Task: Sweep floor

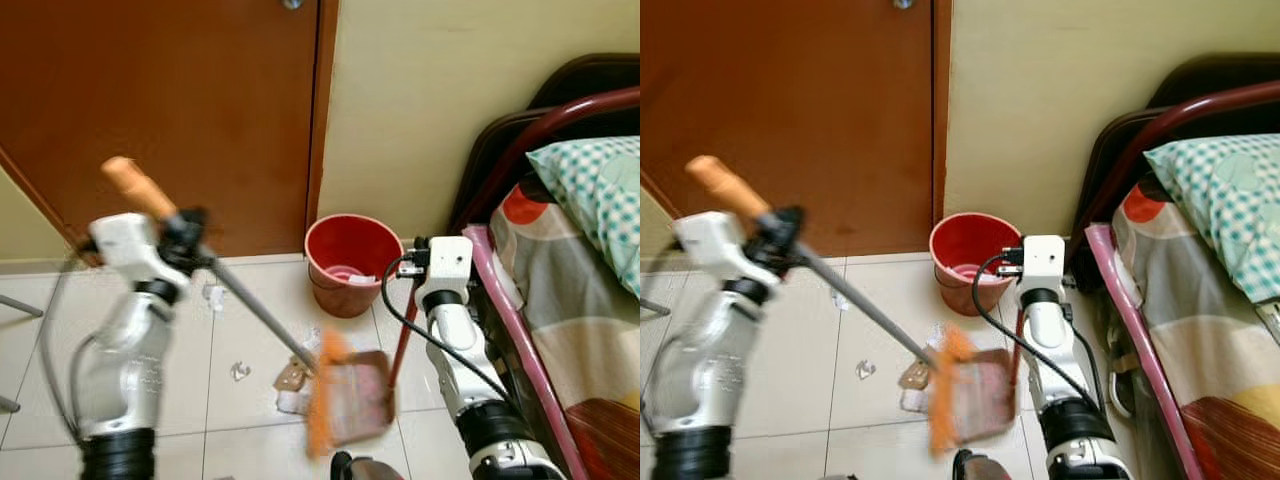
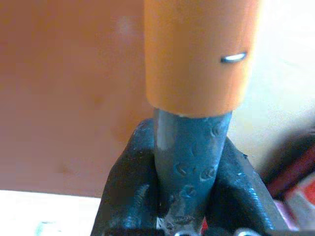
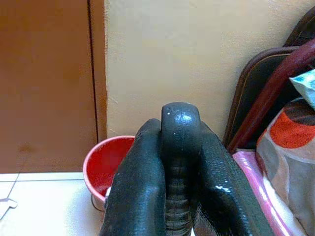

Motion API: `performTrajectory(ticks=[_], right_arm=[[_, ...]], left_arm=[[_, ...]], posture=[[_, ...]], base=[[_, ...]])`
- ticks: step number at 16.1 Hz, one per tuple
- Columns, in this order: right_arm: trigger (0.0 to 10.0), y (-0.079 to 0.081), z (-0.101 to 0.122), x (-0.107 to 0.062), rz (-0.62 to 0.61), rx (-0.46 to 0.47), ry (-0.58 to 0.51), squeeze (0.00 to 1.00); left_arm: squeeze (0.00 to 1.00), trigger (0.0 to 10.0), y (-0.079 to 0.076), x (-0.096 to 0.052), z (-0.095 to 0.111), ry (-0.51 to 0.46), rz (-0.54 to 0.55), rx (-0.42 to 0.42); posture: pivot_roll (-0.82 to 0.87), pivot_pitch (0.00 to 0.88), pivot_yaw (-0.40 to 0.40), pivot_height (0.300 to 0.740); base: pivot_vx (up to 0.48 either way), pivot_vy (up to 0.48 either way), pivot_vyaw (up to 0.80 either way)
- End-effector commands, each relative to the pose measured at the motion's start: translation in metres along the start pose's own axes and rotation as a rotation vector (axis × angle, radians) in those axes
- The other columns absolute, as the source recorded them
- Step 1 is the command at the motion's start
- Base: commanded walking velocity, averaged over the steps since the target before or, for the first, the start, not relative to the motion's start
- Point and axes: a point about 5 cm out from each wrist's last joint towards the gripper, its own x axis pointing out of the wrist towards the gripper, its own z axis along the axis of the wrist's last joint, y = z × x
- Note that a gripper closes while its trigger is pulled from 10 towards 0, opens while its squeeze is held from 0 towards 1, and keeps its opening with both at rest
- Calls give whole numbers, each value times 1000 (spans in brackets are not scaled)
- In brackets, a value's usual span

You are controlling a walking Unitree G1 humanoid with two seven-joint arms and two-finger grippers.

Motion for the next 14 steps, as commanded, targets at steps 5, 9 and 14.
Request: performTrajectory(ticks=[5, 9, 14], right_arm=[[10000, -28, -13, -9, -50, -47, 45, 0], [10000, -33, -14, -10, -65, -52, 44, 0], [10000, -24, -12, -8, -68, -32, 39, 0]], left_arm=[[0, 10000, 35, -2, 32, -105, 115, 125], [0, 10000, 36, -28, 7, 25, 44, 262], [0, 10000, 4, -37, -23, 104, -18, 211]], posture=[[96, 175, -47, 740], [98, 174, -47, 740], [105, 171, -45, 740]], base=[[0, 0, 0], [0, 0, 0], [0, 0, 0]])
